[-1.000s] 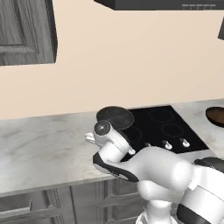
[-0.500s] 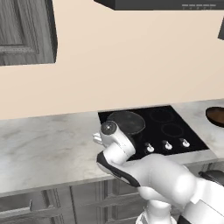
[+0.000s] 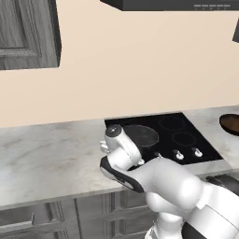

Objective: Place both pans onto different burners. Then place the broccoli and the shrimp on different pans.

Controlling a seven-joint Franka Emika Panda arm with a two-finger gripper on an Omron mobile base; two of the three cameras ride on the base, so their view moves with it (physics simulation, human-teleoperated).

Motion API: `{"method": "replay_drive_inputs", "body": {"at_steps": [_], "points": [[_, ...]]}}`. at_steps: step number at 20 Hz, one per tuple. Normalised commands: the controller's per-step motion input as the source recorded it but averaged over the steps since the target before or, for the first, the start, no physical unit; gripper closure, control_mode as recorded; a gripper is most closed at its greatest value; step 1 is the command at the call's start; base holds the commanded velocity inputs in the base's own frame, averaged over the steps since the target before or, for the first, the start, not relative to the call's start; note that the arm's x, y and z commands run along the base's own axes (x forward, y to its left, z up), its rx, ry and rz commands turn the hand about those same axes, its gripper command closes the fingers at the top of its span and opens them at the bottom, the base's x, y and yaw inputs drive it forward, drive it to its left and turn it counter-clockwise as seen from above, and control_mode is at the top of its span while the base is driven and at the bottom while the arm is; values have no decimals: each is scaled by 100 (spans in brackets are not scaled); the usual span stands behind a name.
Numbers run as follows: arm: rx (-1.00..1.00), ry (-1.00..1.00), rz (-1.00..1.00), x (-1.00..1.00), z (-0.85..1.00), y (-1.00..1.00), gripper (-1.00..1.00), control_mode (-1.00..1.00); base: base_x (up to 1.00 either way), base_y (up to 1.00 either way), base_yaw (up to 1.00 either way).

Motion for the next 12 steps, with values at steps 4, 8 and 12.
{"method": "replay_drive_inputs", "body": {"at_steps": [4,8,12], "points": [[0,12,-5,2,-4,0,100,-100,0,0,0],[0,8,-5,4,-11,0,100,-100,0,0,0],[0,0,0,32,-12,8,100,-100,0,0,0]]}}
